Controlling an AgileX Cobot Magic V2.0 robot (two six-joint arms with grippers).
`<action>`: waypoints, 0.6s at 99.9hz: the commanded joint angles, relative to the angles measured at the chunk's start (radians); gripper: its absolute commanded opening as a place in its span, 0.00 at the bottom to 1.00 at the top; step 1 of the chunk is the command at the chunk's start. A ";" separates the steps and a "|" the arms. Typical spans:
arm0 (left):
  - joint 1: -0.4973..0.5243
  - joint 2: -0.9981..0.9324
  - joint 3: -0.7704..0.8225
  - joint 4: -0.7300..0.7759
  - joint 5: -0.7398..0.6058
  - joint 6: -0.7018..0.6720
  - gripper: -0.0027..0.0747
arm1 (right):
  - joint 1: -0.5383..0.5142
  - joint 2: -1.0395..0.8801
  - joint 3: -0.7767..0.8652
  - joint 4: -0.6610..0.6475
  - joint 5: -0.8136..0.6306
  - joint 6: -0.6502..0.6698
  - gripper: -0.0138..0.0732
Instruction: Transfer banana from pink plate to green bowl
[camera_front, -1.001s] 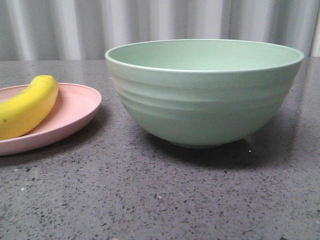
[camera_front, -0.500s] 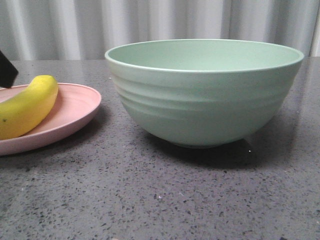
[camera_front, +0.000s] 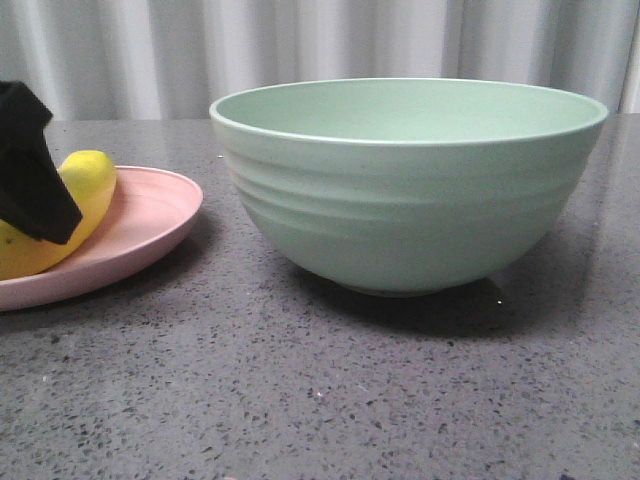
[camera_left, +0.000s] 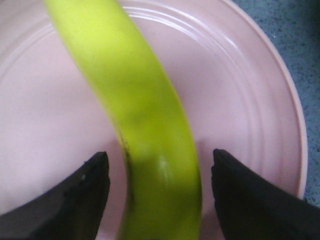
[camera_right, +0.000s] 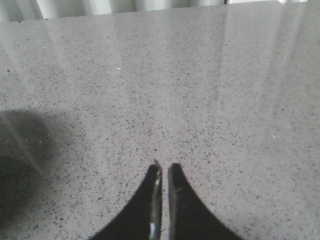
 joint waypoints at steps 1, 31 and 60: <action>-0.009 0.003 -0.032 -0.017 -0.033 -0.011 0.56 | 0.003 0.015 -0.037 0.004 -0.079 0.000 0.10; -0.009 0.022 -0.032 -0.017 -0.033 -0.011 0.56 | 0.003 0.015 -0.037 0.004 -0.079 0.000 0.10; -0.009 0.022 -0.032 -0.017 -0.033 -0.011 0.36 | 0.003 0.015 -0.037 0.004 -0.079 0.000 0.10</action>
